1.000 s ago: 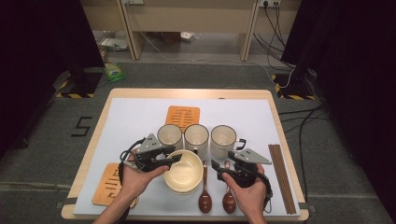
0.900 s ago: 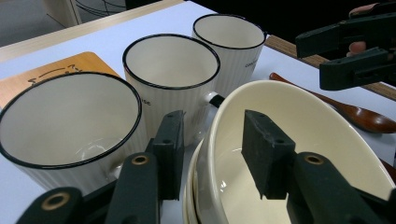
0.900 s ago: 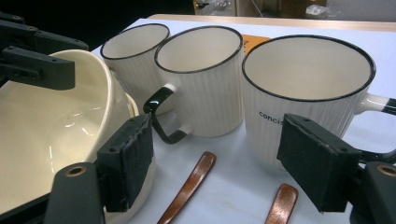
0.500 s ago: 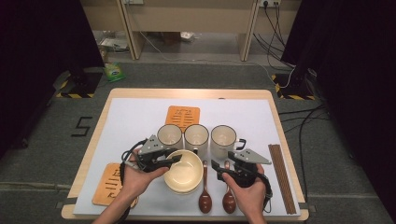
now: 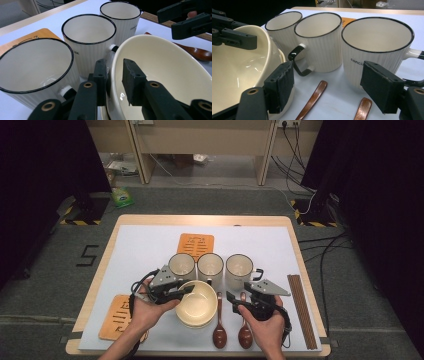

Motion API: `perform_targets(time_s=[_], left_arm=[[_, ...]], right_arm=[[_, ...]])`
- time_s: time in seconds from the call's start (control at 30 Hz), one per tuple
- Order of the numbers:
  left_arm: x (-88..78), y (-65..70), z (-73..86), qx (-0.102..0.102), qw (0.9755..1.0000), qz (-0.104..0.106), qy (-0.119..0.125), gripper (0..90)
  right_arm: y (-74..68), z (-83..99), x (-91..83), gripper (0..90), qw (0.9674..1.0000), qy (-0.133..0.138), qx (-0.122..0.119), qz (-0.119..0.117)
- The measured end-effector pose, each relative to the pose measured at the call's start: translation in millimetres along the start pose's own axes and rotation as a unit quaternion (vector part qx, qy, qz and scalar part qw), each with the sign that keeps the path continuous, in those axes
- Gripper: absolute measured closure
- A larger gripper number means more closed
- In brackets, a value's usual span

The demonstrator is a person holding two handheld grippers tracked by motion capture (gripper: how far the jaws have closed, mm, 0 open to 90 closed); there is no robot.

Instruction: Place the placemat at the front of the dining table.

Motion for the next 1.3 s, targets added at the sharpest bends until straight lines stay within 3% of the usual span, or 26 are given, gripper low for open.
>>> perform_targets(time_s=[0.17,0.37,0.63,1.07,1.3], left_arm=[[1.9,-2.0,2.6,-0.001,1.0,-0.002,-0.002,78.5],[1.4,-2.3,5.0,0.021,0.9997,-0.013,-0.007,81.1],[0.0,-1.5,5.7,0.026,0.9995,-0.02,0.003,82.2],[-10.6,0.1,-3.5,0.054,0.9971,-0.046,0.029,82.2],[-16.7,-1.3,-6.5,0.052,0.9963,-0.052,0.045,82.2]], right_arm=[[0.6,0.6,0.4,26.7,1.0,-0.001,0.002,0.0],[1.4,0.4,-0.1,26.7,1.0,0.0,0.002,0.001],[1.4,0.4,-0.2,26.7,1.0,0.001,0.004,0.0],[3.7,0.2,-2.1,26.7,1.0,0.003,0.005,0.003],[4.2,0.0,-2.1,26.8,1.0,0.004,0.006,0.003]])
Point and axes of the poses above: each handheld gripper's, and its own axes: x roughly forward along the jaws, z roughly out of its underside, y roughly to its right, the point moved 9 cm from there along x, roughly forward along the jaws, and after that the axes turned 12 degrees about -y, right-handed, at the moved point
